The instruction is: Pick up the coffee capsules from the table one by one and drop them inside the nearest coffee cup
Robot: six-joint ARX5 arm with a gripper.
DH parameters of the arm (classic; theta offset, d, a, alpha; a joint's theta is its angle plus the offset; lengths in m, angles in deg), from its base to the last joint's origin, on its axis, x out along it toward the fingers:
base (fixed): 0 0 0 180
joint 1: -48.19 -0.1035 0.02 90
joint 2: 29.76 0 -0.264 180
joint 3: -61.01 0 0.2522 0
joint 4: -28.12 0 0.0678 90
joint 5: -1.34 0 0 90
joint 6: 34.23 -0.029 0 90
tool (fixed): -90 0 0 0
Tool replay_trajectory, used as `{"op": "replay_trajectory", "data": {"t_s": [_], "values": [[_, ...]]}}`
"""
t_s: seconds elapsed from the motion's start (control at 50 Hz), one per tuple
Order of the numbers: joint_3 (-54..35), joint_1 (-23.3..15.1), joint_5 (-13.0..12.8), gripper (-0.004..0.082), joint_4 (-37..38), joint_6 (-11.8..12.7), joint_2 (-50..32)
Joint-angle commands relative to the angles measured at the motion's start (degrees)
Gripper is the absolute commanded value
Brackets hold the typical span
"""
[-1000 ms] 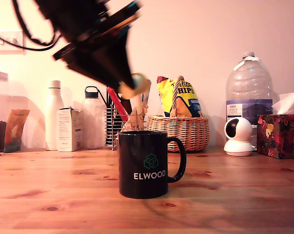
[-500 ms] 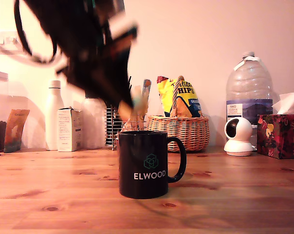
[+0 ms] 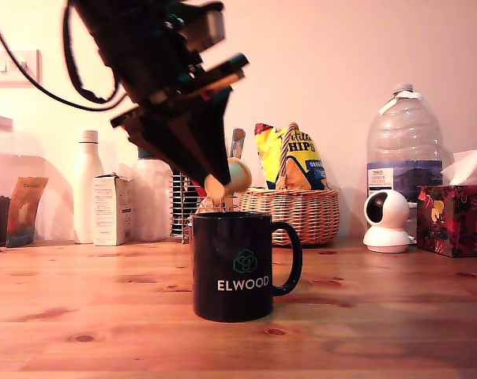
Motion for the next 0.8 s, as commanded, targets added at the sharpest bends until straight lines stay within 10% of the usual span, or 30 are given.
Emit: {"op": "replay_trajectory", "data": {"t_s": [0.0, 0.78], "values": [[1.6, 0.2, 0.1, 0.0142, -0.4, -0.7, 1.7], [4.7, 0.4, 0.2, 0.0144, -1.7, -1.1, 3.9]]}}
